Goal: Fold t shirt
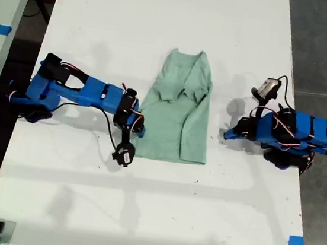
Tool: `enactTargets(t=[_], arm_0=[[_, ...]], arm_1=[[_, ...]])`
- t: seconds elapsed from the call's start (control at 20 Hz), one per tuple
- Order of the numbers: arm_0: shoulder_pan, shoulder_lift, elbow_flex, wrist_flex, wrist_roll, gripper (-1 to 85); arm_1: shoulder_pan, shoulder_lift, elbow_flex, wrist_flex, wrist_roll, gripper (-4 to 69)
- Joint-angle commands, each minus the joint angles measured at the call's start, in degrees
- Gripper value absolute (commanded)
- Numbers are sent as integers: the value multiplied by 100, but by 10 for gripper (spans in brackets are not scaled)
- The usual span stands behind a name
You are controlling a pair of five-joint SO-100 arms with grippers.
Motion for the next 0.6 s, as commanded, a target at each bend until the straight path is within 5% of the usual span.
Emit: enactTargets(t=[0.0, 0.55], arm_0=[[-35, -299, -369, 26, -9, 38], [0, 1020, -527, 800, -53, 0]], arm_1=[[-26, 26, 299, -149, -53, -2], [-44, 26, 299, -149, -44, -2]])
